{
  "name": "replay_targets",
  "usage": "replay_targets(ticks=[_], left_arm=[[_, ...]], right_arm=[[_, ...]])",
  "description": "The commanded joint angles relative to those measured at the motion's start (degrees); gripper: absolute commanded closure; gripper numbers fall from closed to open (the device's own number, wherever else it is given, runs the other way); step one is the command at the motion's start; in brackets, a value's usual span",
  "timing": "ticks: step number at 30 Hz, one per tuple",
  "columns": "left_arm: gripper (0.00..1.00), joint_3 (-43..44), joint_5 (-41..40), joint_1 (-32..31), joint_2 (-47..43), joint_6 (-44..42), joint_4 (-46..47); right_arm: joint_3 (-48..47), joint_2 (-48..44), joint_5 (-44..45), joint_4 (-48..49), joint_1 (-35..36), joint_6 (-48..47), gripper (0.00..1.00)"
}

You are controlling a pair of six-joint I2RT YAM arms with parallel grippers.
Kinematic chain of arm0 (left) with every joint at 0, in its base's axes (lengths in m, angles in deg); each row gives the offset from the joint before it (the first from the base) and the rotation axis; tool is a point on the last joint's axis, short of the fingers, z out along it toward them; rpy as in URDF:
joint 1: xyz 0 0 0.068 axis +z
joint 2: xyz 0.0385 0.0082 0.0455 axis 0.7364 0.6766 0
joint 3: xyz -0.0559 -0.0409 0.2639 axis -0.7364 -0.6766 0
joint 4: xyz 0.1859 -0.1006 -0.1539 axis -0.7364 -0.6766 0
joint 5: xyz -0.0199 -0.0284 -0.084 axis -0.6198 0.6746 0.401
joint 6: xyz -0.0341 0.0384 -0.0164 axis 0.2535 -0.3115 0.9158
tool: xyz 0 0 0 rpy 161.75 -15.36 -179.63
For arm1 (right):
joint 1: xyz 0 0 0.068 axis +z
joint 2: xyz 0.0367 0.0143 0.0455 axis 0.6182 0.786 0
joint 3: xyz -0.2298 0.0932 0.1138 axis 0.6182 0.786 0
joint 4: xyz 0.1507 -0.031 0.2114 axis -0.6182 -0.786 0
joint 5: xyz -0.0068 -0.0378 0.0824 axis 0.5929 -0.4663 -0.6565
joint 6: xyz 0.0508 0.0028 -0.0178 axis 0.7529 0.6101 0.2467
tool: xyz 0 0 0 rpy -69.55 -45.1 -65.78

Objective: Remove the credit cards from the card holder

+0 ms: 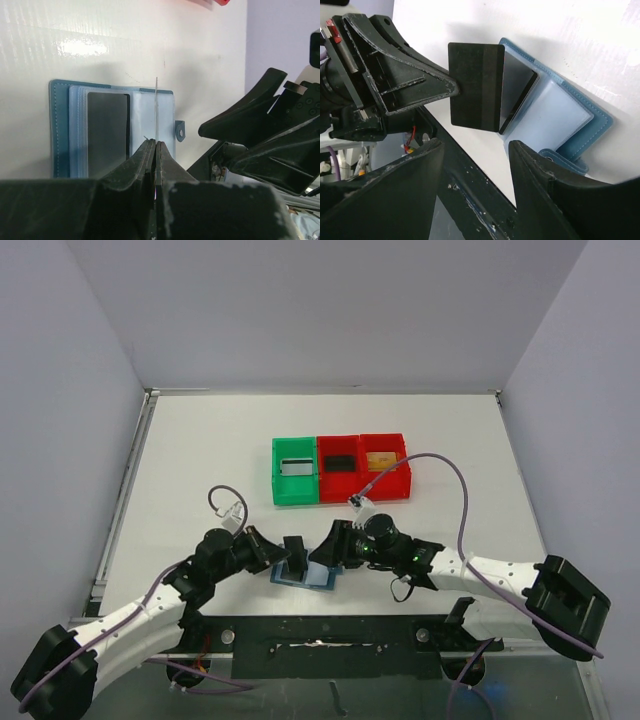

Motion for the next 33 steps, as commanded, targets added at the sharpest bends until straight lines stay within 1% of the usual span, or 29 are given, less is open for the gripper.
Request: replay_targets(ticks=[1,4,7,11,16,17,18,19,20,22,23,25,27,33], left_arm=[[1.0,-2.36,-0.89,-0.47,-2.91,4.57,11.6],[1.0,-2.35,0.61,-0.47,-3.41,5.23,14.63],[1.0,-2.47,2.37,-0.45,-3.37,6.19,18.49],[1.0,-2.55,4.55,-0.42,-2.39,7.85,23.78],[1.0,-0.29,6.44,-0.41,-1.0,7.05,26.19],[1.0,-0.19,6.82,-0.42,-0.64,7.04,27.62],[1.0,-0.27,7.19,-0.47,-0.23,7.25,29.14],[1.0,-0.31,7.35,-0.47,0.15,7.44,30.6],[1.0,-0.26,7.58,-0.49,0.65,7.45,31.52],[1.0,0.08,8.38,-0.65,1.32,7.12,32.71],[1.0,0.22,8.85,-0.67,1.68,6.86,33.17],[1.0,-0.03,9.58,-0.83,1.7,6.8,34.58],[1.0,-1.02,9.45,-0.8,1.19,7.54,36.23],[1.0,-2.62,9.81,-0.85,-0.87,8.0,36.43]], right_arm=[[-4.49,-1.72,1.31,-2.03,0.22,-5.64,0.39],[-5.6,-3.47,1.73,-6.42,-1.5,-7.93,0.26],[-5.65,-6.4,2.44,-7.38,-4.74,-9.25,0.22],[-0.5,-13.82,8.4,-0.28,-5.14,-12.87,0.2],[7.02,-24.02,12.23,10.2,-5.31,-16.22,0.13],[7.47,-25.58,12.16,10.34,-5.37,-16.87,0.12],[7.12,-26.89,12.71,8.25,-5.5,-16.31,0.04],[6.3,-27.83,13.92,5.05,-5.71,-14.27,0.0],[5.36,-28.31,13.9,2.18,-6.03,-13.32,0.02],[3.67,-28.06,10.15,-0.64,-7.2,-13.23,0.02],[3.05,-27.52,8.33,-1.34,-7.56,-13.03,0.02],[2.64,-25.83,3.82,0.29,-7.91,-12.56,0.0],[2.62,-23.05,-0.94,3.53,-7.92,-11.37,0.04],[1.4,-13.8,-10.79,12.55,-7.92,-7.37,0.23]])
